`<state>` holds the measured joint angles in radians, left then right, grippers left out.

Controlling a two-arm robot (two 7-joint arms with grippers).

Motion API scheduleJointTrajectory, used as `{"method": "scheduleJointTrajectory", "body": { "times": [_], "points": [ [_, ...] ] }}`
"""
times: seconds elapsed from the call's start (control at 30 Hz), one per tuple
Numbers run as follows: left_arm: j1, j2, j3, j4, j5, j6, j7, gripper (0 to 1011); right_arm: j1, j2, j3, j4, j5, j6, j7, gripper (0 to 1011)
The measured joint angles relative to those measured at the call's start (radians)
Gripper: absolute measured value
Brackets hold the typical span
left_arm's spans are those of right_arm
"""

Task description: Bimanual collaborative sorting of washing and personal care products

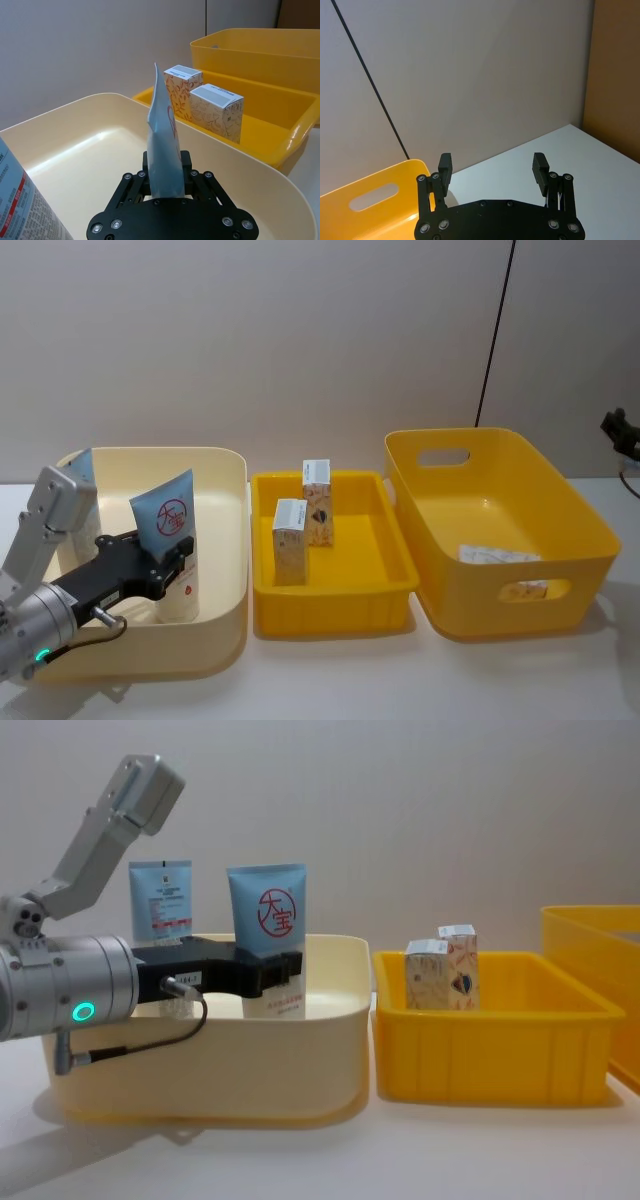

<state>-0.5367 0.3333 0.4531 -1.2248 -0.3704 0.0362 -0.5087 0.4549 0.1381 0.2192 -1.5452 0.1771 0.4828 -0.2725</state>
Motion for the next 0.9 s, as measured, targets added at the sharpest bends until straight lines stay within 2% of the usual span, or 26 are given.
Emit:
{"method": "scheduleJointTrajectory", "body": {
  "times": [0.9],
  "points": [
    [0.002, 0.000, -0.007, 0.000, 0.001, -0.008, -0.006, 302, 0.000, 0.000, 0.000, 0.000, 0.000, 0.000, 0.000, 1001]
  ]
}}
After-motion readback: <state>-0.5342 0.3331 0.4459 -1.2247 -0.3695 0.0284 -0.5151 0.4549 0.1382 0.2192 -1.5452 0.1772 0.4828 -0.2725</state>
